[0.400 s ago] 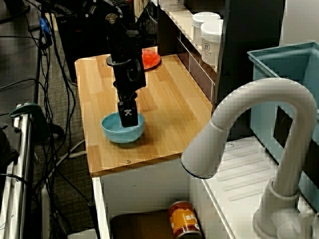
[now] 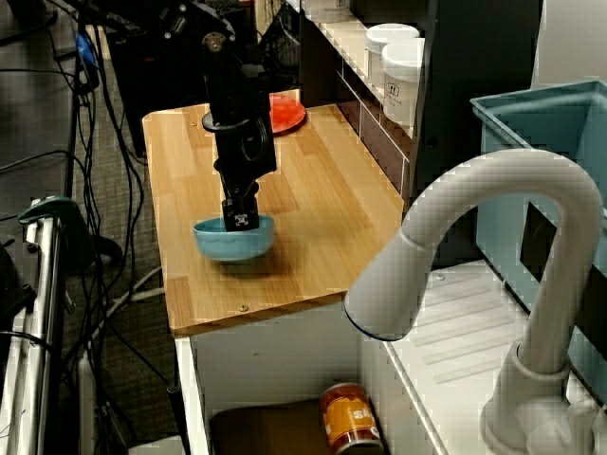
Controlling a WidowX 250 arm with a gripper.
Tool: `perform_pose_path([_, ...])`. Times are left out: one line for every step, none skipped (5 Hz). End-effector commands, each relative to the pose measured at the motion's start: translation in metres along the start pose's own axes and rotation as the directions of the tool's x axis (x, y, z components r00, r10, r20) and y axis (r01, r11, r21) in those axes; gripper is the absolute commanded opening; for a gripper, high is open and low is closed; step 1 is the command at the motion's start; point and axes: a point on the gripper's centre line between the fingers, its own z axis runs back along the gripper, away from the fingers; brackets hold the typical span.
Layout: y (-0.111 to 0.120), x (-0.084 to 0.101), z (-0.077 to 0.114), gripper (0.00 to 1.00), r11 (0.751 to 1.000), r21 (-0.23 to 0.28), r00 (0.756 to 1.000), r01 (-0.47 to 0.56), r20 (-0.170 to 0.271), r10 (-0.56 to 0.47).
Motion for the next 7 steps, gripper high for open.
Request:
perform_pose_path([0.012, -0.001, 0.037, 1.0, 0.996, -0.003, 0.994, 0.091, -0.06, -0.091])
perform_pose_path([0.015, -0.004, 0.044, 1.0, 0.995, -0.004, 0.994, 0.098, -0.054, -0.098])
perform_pose_path([0.017, -0.005, 0.038, 1.0, 0.996, 0.001, 0.995, 0.089, -0.051, -0.088])
perform_pose_path([0.012, -0.007, 0.03, 1.0, 0.996, -0.005, 0.995, 0.085, -0.044, -0.085])
perform_pose_path([0.003, -0.009, 0.023, 1.0, 0.996, -0.03, 0.997, 0.08, -0.013, -0.08])
perform_pose_path([-0.004, -0.007, 0.01, 1.0, 0.998, -0.015, 0.998, 0.065, 0.001, -0.065])
perform_pose_path([-0.004, -0.003, 0.0, 1.0, 0.999, 0.008, 0.999, 0.053, -0.013, -0.053])
